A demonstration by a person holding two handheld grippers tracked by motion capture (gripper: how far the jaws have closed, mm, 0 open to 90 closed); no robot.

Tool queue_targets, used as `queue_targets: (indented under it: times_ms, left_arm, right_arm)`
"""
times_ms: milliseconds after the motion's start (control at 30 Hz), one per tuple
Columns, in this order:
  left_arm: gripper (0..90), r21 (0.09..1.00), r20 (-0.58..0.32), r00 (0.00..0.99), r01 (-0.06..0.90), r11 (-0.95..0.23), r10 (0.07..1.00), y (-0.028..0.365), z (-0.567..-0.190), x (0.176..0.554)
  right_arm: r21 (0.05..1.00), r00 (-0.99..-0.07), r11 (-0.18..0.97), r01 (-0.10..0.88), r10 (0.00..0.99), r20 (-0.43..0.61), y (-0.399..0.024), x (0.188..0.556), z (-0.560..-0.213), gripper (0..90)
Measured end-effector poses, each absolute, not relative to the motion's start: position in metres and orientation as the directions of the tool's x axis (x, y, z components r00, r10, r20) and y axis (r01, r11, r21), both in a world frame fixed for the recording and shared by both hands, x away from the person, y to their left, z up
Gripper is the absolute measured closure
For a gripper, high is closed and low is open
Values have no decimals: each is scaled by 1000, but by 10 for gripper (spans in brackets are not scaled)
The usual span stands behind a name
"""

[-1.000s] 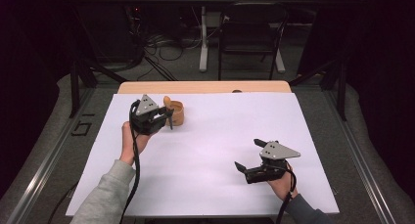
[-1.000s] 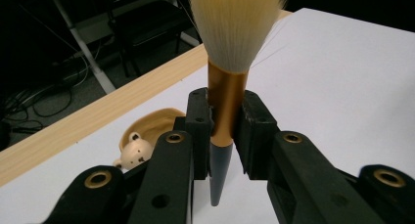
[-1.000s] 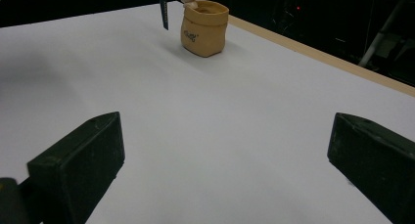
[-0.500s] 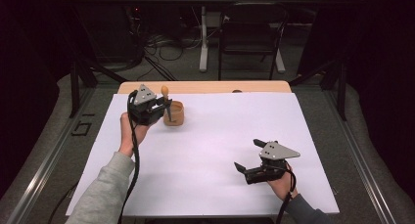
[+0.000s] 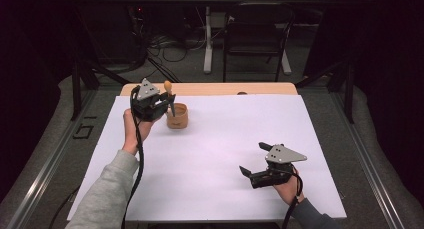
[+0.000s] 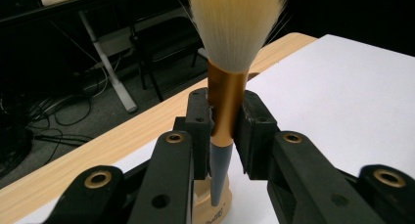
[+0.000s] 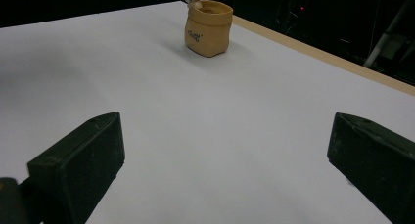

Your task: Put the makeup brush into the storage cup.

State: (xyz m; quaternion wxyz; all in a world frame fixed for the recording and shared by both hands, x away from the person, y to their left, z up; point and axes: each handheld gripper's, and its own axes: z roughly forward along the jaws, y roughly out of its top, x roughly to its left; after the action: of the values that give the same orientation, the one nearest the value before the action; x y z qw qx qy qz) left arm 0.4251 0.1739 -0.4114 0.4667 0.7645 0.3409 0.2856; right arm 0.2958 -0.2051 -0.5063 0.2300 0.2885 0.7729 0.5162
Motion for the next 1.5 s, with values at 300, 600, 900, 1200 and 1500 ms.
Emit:
queue_targets:
  times_ms: [300, 600, 900, 1200, 1500]
  left_arm:
    - [776, 912, 120, 584, 255, -322, 803, 174, -412, 433]
    - [776, 917, 105, 569, 262, -301, 815, 174, -417, 441]
    - [776, 917, 107, 570, 260, -302, 815, 173, -420, 446]
    - [776, 915, 118, 574, 254, -313, 810, 169, -424, 449]
    - [776, 908, 114, 579, 268, -321, 807, 167, -431, 457]
  right_arm:
    - [931, -732, 303, 205, 678, -60, -205, 296, -506, 0]
    - [928, -732, 307, 209, 679, -60, -206, 296, -506, 0]
    - [928, -731, 307, 212, 680, -58, -205, 296, -507, 1]
    - [928, -733, 305, 215, 678, -53, -205, 296, -507, 0]
    - [925, -735, 313, 218, 676, -56, -205, 296, -508, 1]
